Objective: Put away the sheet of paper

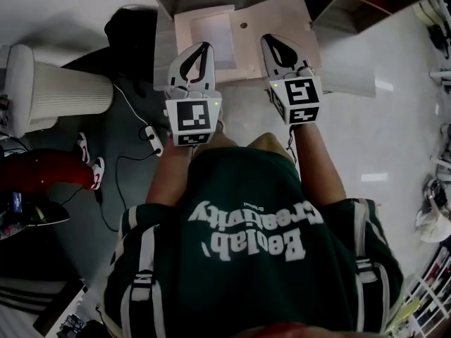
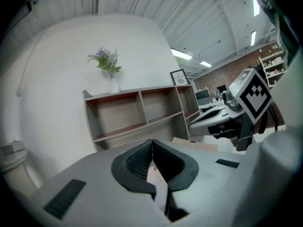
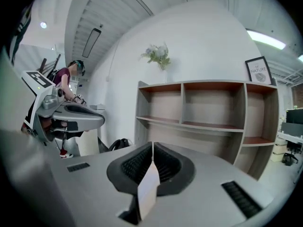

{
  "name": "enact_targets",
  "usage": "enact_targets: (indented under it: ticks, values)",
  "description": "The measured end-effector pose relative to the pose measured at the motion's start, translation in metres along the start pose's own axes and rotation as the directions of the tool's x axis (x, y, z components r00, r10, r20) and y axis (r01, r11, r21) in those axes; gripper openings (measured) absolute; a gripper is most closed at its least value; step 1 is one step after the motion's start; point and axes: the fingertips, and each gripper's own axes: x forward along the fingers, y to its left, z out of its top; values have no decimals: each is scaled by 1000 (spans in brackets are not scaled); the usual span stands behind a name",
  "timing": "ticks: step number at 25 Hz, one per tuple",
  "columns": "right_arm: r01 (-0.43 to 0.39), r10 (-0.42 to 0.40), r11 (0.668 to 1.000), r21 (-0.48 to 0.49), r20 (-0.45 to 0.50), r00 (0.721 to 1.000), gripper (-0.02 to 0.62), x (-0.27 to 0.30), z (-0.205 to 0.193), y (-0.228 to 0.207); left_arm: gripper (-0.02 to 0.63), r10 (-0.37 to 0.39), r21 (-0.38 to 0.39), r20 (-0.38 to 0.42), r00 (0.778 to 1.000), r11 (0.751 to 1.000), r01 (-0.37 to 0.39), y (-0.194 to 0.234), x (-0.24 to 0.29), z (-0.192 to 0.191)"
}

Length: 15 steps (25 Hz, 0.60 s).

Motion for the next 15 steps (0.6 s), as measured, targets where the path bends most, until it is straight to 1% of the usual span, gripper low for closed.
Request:
enact_targets:
  ticks: [2,4,5,7,9,15]
  values:
    - [-4,4,1000,-3,27,1000,41,-25,4,1,20,47,59,35,998,997,-49,-14,-18,14]
    - [-9,9,1000,-9,49,999,41,-48,7,5,20,120,109,84,989,986,-129,-21,-38,28]
    - [-12,13,1000,-11,59,998,41,-60,7,6,20,151,116,102,983,980,-163,-24,-49,34]
    - [-23,23,1000,-9,76,997,41,-84,8,10,18,184,114,115,976,974,-197,-34,-67,41]
    - [-33,34,999,-5,88,996,41,-108,7,14,18,186,112,122,975,973,-200,-51,-87,46]
    - [-38,38,999,-1,114,993,41,-172,8,25,18,132,88,126,983,986,-144,-99,-137,61]
